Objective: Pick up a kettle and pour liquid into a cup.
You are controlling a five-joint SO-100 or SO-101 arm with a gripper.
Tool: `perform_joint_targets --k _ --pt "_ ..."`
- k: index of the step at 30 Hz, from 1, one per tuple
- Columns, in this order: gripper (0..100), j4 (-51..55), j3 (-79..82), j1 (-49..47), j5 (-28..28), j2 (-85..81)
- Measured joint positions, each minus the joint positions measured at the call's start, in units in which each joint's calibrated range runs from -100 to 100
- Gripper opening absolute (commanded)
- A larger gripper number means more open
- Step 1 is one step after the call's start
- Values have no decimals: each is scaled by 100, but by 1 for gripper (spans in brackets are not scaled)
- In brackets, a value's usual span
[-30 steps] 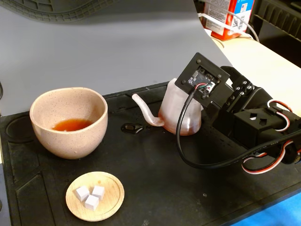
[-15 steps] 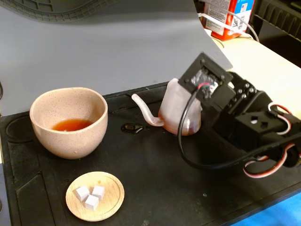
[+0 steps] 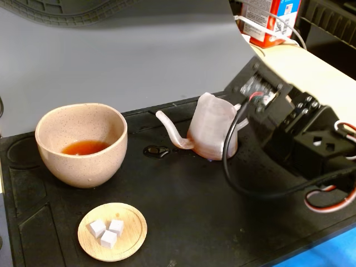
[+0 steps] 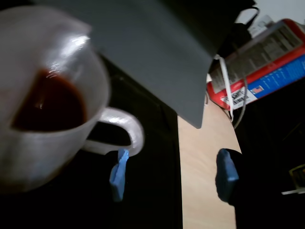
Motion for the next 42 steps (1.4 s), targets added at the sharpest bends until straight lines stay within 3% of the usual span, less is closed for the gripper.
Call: perform_joint_targets --k 3,11,19,22,24,25,27,29,37,42 --pt "14 0 652 -53 -105 -642" --pt "0 9 2989 -106 -471 -4221" --pt "1 333 3973 -98 -1058 -7389" --pt "1 1339 4012 -242 -1131 -8716" --pt "1 3142 4021 -325 -1215 -10283" --pt "1 3431 4021 -317 -1273 -10497" --pt "1 4875 3982 -310 -1708 -11558" --pt "1 5908 3827 -295 -1980 -11490" --pt "1 7991 3778 -295 -2478 -11567" --pt "1 8324 4080 -295 -2504 -11592"
